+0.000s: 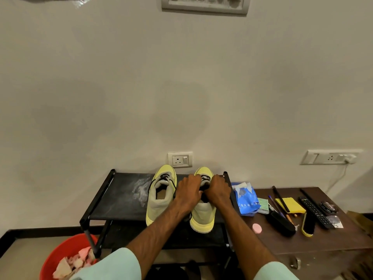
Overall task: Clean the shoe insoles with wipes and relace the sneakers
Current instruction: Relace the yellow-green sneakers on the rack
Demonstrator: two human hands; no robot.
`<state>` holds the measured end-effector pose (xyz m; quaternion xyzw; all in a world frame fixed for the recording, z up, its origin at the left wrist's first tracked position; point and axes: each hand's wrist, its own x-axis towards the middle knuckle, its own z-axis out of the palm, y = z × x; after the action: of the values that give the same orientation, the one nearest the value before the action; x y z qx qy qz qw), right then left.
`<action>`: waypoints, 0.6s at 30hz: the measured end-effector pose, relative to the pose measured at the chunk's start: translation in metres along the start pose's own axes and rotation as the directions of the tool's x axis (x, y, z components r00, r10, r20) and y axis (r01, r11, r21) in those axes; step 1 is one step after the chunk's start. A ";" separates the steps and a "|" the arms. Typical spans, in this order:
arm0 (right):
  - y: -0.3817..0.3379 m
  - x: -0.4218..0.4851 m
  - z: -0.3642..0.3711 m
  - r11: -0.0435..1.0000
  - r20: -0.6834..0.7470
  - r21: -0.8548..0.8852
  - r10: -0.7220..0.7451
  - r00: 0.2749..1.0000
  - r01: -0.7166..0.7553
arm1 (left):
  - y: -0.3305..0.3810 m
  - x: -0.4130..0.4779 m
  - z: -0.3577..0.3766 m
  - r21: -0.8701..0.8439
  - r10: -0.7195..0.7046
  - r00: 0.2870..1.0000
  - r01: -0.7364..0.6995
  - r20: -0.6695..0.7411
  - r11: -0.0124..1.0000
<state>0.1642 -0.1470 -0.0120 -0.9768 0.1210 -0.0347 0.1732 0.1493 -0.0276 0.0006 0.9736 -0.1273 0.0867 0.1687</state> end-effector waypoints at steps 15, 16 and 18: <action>0.022 -0.016 -0.005 0.931 -0.192 0.340 -0.072 0.979 0.135 | 0.009 0.003 -0.001 -0.132 -0.136 0.975 0.113 -0.175 0.985; 0.021 -0.017 -0.005 0.932 -0.199 0.338 -0.066 0.978 0.132 | 0.009 0.004 -0.002 -0.172 -0.153 0.972 0.122 -0.177 0.977; 0.019 -0.017 -0.005 0.936 -0.204 0.332 -0.051 0.978 0.118 | 0.012 0.006 -0.004 -0.255 -0.166 0.971 0.118 -0.174 0.960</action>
<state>0.1428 -0.1613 -0.0143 -0.9282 0.0872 -0.1569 0.3260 0.1515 -0.0380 0.0092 0.9391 -0.0493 0.1524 0.3040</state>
